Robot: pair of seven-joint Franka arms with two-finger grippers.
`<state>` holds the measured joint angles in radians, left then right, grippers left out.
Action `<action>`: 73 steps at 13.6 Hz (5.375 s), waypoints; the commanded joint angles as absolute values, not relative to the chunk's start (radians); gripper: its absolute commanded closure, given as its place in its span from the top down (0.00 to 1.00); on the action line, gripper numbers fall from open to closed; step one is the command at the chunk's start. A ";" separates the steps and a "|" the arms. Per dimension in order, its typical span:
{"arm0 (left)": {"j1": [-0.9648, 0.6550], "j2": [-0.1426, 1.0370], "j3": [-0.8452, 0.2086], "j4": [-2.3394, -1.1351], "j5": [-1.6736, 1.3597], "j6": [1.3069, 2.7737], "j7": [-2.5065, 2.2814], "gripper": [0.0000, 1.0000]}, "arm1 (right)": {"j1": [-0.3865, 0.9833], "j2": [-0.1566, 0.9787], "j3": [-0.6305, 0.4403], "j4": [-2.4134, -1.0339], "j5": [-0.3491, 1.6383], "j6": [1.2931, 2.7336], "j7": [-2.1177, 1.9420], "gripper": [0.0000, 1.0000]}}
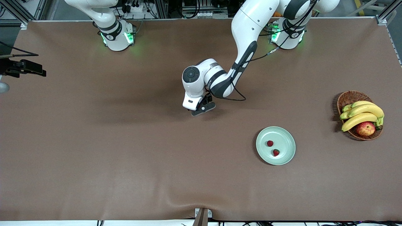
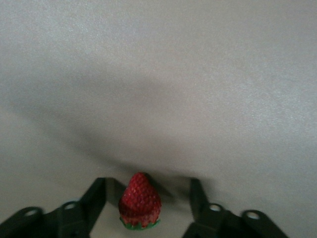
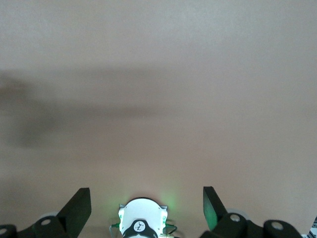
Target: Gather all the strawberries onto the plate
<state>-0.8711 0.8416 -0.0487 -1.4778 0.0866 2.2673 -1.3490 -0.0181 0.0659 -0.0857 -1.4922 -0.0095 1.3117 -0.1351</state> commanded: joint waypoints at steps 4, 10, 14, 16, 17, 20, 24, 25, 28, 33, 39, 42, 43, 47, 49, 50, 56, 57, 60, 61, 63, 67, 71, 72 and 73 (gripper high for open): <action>-0.868 0.827 -0.055 -1.474 0.066 2.232 -1.351 0.00 | -0.029 0.067 -0.072 -1.508 -0.014 1.382 -0.121 1.00; -0.705 0.735 -0.045 -1.465 0.069 2.181 -1.379 0.00 | -0.028 0.069 -0.072 -1.512 -0.008 1.393 -0.097 1.00; -0.546 0.718 0.024 -1.468 0.081 2.152 -1.400 0.00 | -0.025 0.066 -0.068 -1.512 0.014 1.387 -0.028 1.00; -0.516 0.721 0.096 -1.470 0.080 2.146 -1.407 0.00 | -0.023 0.066 -0.066 -1.511 0.015 1.393 -0.028 1.00; -0.476 0.722 0.103 -1.473 0.080 2.145 -1.407 0.00 | -0.023 0.066 -0.060 -1.511 0.023 1.393 -0.026 1.00; -0.372 0.721 0.104 -1.499 0.081 2.128 -1.388 0.00 | -0.023 0.064 -0.058 -1.511 0.044 1.390 -0.023 1.00; -0.330 0.722 0.104 -1.543 0.090 2.123 -1.384 0.00 | -0.025 0.064 -0.058 -1.511 0.044 1.393 -0.025 1.00; -0.330 0.724 0.104 -1.543 0.091 2.123 -1.384 0.00 | -0.025 0.064 -0.058 -1.511 0.044 1.394 -0.025 1.00; -0.311 0.703 0.104 -1.543 0.092 2.120 -1.367 0.99 | -0.023 0.064 -0.058 -1.511 0.044 1.400 -0.025 1.00; -0.307 0.556 0.104 -1.536 0.091 2.042 -1.163 1.00 | -0.023 0.066 -0.058 -1.511 0.044 1.405 -0.026 1.00; -0.261 0.332 0.097 -1.537 0.089 1.906 -0.887 1.00 | -0.023 0.066 -0.058 -1.505 0.043 1.431 -0.035 1.00; -0.261 0.235 0.094 -1.539 0.084 1.798 -0.719 1.00 | -0.023 0.066 -0.058 -1.506 0.043 1.431 -0.037 1.00; -0.256 0.194 0.094 -1.540 0.080 1.752 -0.633 1.00 | -0.023 0.066 -0.058 -1.506 0.043 1.431 -0.037 1.00; -0.213 0.062 0.092 -1.540 0.071 1.559 -0.344 1.00 | -0.023 0.066 -0.058 -1.506 0.043 1.431 -0.037 1.00; -0.120 0.031 0.046 -1.540 0.025 1.531 -0.215 1.00 | -0.023 0.066 -0.058 -1.506 0.043 1.431 -0.037 1.00; -0.062 0.012 0.020 -1.539 0.003 1.514 -0.142 1.00 | -0.023 0.066 -0.058 -1.506 0.043 1.431 -0.037 1.00; -0.017 -0.008 -0.077 -1.526 -0.002 1.447 -0.058 1.00 | -0.025 0.069 -0.058 -1.506 0.043 1.433 -0.035 1.00; -0.017 -0.009 -0.083 -1.523 -0.002 1.447 -0.055 1.00 | -0.025 0.069 -0.058 -1.508 0.041 1.433 -0.037 1.00; -0.018 -0.011 -0.089 -1.508 -0.002 1.445 0.013 1.00 | -0.025 0.069 -0.058 -1.509 0.043 1.431 -0.035 1.00; -0.015 -0.012 -0.087 -1.496 -0.003 1.445 0.032 1.00 | -0.025 0.069 -0.058 -1.509 0.043 1.430 -0.035 1.00; -0.017 -0.017 -0.087 -1.489 -0.005 1.445 0.037 1.00 | -0.026 0.068 -0.058 -1.509 0.043 1.427 -0.034 1.00; -0.023 -0.008 -0.100 -1.488 -0.008 1.448 0.018 1.00 | -0.028 0.067 -0.058 -1.512 0.043 1.417 -0.028 1.00; -0.023 -0.005 -0.100 -1.483 0.000 1.448 0.015 1.00 | -0.029 0.066 -0.058 -1.513 0.043 1.396 -0.025 1.00; -0.023 -0.003 -0.100 -1.483 0.003 1.448 0.015 1.00 | -0.029 0.067 -0.058 -1.511 0.043 1.400 -0.025 1.00; -0.021 -0.003 -0.100 -1.483 0.000 1.448 0.015 1.00 | -0.031 0.067 -0.058 -1.511 0.043 1.399 -0.023 1.00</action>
<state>-0.0261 -0.0041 -0.0951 -1.4946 0.0084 1.4642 0.0177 -0.0177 0.0733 -0.0646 -1.5092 0.0308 1.4059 -0.0418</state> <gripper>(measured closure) 0.000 0.000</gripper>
